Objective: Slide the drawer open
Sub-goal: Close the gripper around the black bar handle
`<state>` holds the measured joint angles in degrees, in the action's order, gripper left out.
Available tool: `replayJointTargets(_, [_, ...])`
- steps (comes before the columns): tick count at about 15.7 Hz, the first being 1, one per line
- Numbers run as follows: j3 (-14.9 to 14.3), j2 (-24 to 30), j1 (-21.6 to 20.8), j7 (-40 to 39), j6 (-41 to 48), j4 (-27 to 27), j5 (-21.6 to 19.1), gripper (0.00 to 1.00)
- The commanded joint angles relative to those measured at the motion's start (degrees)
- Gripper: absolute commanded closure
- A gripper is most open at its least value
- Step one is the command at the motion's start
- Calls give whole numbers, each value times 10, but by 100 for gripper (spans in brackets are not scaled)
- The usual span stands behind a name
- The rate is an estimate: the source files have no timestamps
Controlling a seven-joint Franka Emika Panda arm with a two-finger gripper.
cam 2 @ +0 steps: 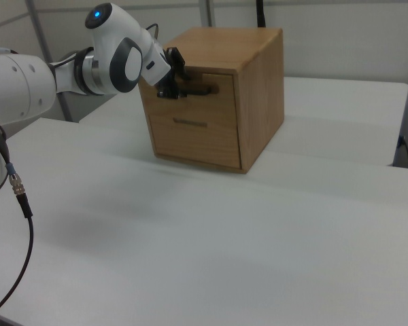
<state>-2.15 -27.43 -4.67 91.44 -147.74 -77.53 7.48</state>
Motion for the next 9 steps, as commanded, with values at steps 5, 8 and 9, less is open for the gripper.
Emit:
replayJointTargets(5, [-4,75,7,-93,3,-106,-45,70])
replayJointTargets(8, [-4,104,7,-120,3,-142,-60,71])
replayJointTargets(9, [-4,115,7,-123,3,-158,-60,71])
